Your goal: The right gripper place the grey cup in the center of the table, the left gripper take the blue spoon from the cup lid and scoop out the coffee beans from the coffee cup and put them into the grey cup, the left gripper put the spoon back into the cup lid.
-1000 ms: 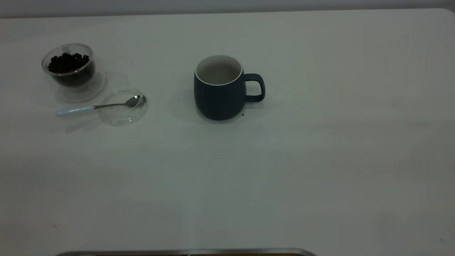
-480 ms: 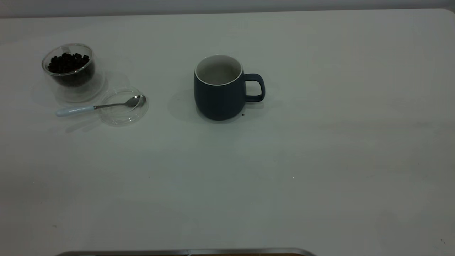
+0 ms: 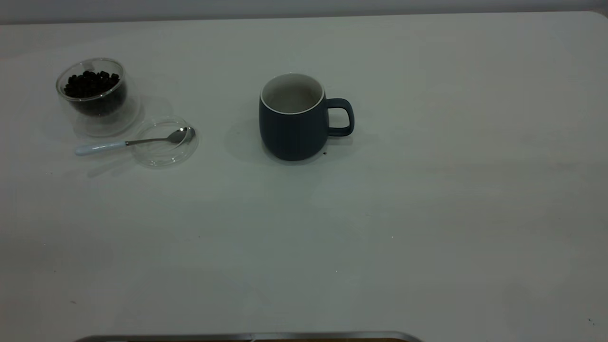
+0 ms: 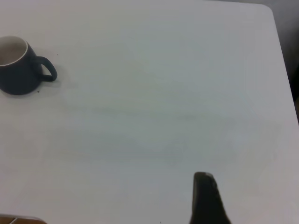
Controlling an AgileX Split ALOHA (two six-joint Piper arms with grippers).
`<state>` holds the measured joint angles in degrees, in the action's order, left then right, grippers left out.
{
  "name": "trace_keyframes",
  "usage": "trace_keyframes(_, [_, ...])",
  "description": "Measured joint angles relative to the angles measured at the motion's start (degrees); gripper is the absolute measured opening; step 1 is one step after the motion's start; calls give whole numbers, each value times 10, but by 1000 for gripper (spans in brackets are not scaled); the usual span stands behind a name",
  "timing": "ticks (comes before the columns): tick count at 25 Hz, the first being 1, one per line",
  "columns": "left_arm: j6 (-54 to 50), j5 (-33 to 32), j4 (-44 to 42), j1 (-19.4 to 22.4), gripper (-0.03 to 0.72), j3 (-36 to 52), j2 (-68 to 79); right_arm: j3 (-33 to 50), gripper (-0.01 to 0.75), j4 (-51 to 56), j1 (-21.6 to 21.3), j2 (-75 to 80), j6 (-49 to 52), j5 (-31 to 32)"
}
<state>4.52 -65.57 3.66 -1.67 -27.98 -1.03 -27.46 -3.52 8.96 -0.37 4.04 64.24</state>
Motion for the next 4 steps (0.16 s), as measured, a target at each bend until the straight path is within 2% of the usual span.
trace_keyframes(4, [0, 0, 0, 0, 431, 0, 0, 0, 503, 0, 0, 0, 0, 0])
